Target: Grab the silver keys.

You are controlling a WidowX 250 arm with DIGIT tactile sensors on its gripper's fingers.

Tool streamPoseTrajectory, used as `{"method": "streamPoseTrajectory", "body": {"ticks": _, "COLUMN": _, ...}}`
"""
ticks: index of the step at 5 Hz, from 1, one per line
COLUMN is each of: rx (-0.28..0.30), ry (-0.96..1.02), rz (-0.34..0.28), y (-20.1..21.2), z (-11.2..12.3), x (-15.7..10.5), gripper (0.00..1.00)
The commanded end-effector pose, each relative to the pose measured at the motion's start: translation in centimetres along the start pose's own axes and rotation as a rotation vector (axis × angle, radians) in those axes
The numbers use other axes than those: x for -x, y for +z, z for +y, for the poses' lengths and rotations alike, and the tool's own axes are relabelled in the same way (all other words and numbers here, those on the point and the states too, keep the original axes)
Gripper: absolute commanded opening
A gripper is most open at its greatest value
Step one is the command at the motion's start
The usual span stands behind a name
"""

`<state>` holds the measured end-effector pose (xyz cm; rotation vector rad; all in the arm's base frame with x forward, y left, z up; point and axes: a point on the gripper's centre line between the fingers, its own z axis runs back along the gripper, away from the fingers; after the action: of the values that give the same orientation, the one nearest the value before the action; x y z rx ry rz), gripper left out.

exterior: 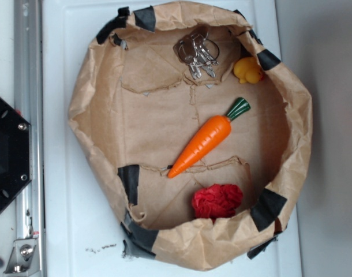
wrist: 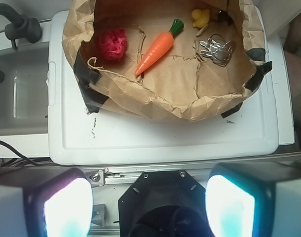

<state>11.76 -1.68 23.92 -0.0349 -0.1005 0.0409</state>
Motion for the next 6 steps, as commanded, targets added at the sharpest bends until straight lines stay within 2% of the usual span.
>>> {"method": "streamPoseTrajectory", "body": {"ticks": 1, "rx": 0.000, "ry": 0.000, "rz": 0.000, "y": 0.0, "z": 0.0, "x": 0.0, "gripper": 1.00}}
{"method": "streamPoseTrajectory", "body": {"ticks": 2, "rx": -0.035, "ry": 0.059, "rz": -0.047, "y": -2.4, "z": -0.9, "x": -4.7, "gripper": 1.00}}
{"method": "streamPoseTrajectory", "body": {"ticks": 3, "rx": -0.066, "ry": 0.083, "rz": -0.093, "y": -5.5, "z": -0.6, "x": -9.2, "gripper": 1.00}}
{"method": "streamPoseTrajectory", "body": {"ticks": 4, "rx": -0.061, "ry": 0.040, "rz": -0.132, "y": -7.5, "z": 0.6, "x": -10.5, "gripper": 1.00}}
{"method": "streamPoseTrajectory", "body": {"ticks": 6, "rx": -0.116, "ry": 0.021, "rz": -0.200, "y": -10.4, "z": 4.4, "x": -11.2, "gripper": 1.00}}
